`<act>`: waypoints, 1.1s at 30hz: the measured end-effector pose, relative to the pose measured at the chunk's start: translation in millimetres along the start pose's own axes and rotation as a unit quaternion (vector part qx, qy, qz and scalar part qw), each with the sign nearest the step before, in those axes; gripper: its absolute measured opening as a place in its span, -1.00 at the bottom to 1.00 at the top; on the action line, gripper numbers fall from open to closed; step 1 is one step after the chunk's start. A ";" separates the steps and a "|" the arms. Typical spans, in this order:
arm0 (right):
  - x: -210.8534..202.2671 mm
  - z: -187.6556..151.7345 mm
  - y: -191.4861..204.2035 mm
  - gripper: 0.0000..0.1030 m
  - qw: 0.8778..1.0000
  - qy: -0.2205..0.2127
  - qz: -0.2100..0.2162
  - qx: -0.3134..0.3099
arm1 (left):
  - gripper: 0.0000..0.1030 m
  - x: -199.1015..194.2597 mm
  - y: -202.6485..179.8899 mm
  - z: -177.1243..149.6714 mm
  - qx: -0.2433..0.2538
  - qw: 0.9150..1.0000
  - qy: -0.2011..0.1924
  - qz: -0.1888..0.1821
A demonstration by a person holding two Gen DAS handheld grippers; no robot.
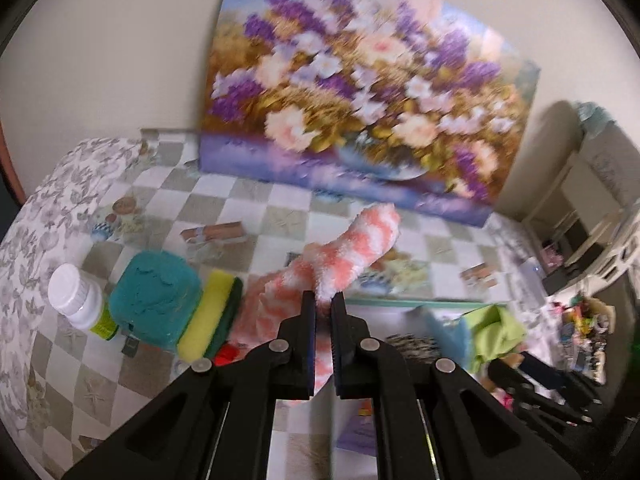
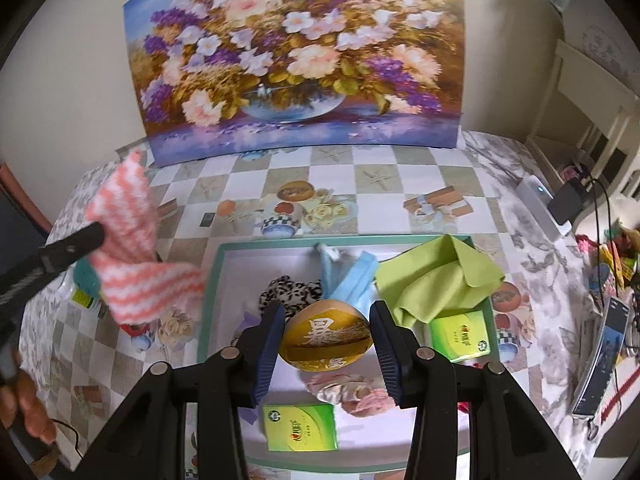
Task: Organize soft objects
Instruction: 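Grasp the pink striped towel with the left gripper while the right holds the pouch, then carry the towel into the tray and open both grippers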
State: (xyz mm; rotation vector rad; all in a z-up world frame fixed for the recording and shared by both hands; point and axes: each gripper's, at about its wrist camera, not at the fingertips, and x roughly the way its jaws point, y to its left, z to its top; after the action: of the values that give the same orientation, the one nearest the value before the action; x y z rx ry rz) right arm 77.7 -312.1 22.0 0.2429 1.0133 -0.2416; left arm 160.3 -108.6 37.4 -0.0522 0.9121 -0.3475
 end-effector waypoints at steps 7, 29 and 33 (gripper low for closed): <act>-18.3 3.5 -26.6 -0.09 0.999 -0.027 -0.019 0.032 | -0.88 -44.5 -35.2 6.8 0.031 0.997 -0.047 -0.054; 9.0 -10.6 -77.2 -0.09 0.995 0.018 -0.053 0.082 | -0.88 17.3 -98.6 -37.6 0.100 0.989 0.046 -0.102; 24.7 -15.7 -75.9 -0.09 0.995 0.038 -0.050 0.082 | -0.88 45.0 -89.6 -49.2 0.089 0.989 0.084 -0.085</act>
State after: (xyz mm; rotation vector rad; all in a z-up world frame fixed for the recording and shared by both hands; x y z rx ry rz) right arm 54.0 -381.1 -13.8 0.3530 1.0840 -0.4098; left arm 122.6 -202.3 -10.3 0.0643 1.0421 -0.5973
